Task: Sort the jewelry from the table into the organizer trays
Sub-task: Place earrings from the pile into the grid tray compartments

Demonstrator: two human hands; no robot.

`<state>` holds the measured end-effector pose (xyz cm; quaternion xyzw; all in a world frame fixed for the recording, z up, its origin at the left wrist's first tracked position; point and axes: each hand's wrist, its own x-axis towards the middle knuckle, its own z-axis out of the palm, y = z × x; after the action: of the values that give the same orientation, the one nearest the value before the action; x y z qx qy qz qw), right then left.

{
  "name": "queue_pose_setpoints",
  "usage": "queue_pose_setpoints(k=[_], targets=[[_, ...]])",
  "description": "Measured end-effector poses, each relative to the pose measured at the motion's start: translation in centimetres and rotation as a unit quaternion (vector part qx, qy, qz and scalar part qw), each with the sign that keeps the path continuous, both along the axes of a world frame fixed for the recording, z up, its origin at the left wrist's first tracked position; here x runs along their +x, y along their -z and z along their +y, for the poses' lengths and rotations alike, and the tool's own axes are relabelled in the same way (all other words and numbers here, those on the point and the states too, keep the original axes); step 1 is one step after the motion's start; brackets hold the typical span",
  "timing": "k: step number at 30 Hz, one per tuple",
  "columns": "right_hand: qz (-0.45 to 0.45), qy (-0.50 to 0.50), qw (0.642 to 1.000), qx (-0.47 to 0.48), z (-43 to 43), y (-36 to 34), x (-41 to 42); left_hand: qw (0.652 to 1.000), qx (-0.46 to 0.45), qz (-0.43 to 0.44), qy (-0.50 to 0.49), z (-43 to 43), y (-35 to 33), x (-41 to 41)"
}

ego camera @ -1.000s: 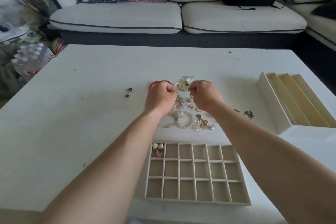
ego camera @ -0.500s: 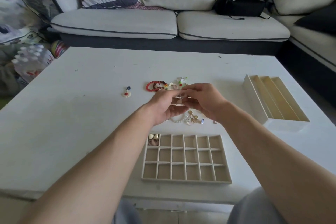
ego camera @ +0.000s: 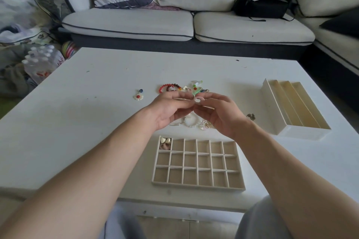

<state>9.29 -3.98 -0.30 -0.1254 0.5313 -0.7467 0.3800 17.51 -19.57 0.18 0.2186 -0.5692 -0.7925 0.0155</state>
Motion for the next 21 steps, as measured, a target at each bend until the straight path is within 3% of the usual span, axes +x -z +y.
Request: queue_pose_setpoints(k=[8, 14, 21], targets=[[0.058, -0.03, 0.989, 0.132, 0.0, 0.4, 0.2, 0.999, -0.038, -0.011, -0.028, -0.7, 0.4, 0.2], [0.091, -0.054, 0.984, 0.146, -0.2, 0.2, 0.7, 0.996, -0.079, -0.008, -0.042, -0.5, 0.4, 0.5], [0.191, -0.08, 0.954, 0.218, -0.3, 1.3, 0.8, 0.971, -0.237, -0.005, -0.021, -1.3, 1.0, 1.5]])
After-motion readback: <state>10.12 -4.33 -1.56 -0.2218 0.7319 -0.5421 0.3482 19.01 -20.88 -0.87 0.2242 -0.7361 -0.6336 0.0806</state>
